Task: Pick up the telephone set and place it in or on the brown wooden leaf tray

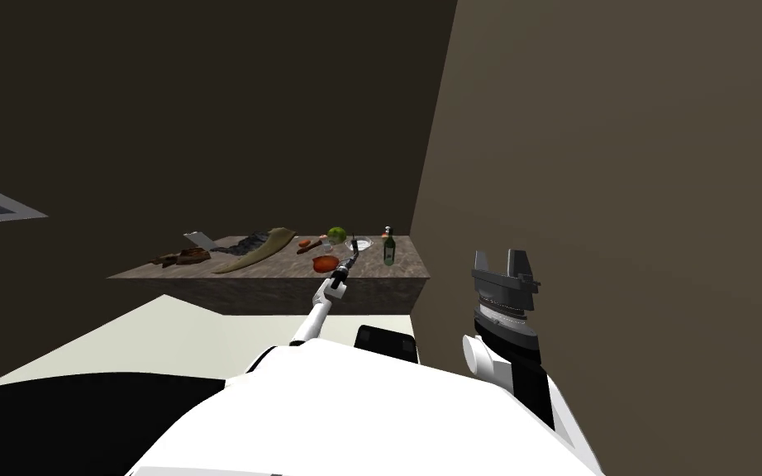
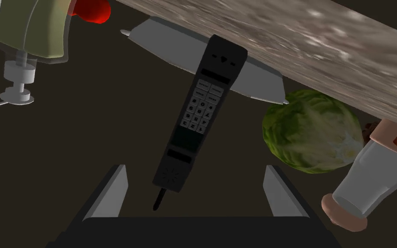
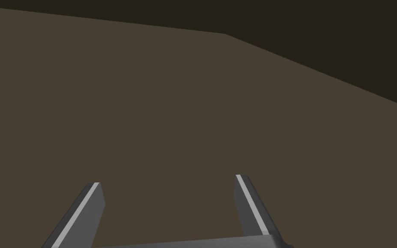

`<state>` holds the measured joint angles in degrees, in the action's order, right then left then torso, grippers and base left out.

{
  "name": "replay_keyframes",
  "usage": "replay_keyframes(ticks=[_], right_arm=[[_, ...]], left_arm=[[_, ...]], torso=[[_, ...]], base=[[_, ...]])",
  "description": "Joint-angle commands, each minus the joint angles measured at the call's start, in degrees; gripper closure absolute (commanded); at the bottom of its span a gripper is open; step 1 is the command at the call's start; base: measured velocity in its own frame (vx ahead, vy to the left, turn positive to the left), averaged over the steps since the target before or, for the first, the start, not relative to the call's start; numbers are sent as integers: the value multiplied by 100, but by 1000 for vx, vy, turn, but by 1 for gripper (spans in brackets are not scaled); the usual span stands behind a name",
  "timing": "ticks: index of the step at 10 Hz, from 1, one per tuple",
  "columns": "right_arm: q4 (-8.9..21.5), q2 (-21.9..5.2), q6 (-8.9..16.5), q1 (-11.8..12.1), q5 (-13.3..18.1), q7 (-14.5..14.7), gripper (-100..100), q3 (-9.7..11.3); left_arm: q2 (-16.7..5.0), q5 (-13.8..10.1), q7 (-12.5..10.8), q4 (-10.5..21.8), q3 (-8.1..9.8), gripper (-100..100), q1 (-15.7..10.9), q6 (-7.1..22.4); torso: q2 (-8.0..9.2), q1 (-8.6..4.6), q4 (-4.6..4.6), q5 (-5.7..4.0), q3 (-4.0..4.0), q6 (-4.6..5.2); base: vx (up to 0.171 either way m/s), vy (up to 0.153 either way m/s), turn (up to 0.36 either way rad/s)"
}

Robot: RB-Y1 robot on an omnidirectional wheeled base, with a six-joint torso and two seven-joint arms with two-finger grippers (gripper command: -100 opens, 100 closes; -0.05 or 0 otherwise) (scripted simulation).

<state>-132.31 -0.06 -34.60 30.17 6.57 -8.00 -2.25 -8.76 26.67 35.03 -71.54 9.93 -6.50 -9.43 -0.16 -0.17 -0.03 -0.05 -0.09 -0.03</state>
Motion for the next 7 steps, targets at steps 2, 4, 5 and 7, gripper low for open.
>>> replay_keyframes(ticks=[2,4,5,7], right_arm=[[0,0,0,0,0,0,0,0],[0,0,0,0,0,0,0,0],[0,0,0,0,0,0,0,0],[0,0,0,0,0,0,0,0]], left_arm=[[-58,249,336,473,65,-100,-477,153],[-112,421,569,809,129,-100,-855,217],[-146,498,673,957,157,-100,-1025,245],[-220,629,852,1208,207,-100,-1287,292]], torso=[[-2,0,0,0,-1,0],[-1,5,-1,1,-1,0],[1,8,0,1,0,-1],[1,7,0,1,1,0]], base=[[48,-46,63],[38,-37,54],[39,-33,54],[35,-37,39]])
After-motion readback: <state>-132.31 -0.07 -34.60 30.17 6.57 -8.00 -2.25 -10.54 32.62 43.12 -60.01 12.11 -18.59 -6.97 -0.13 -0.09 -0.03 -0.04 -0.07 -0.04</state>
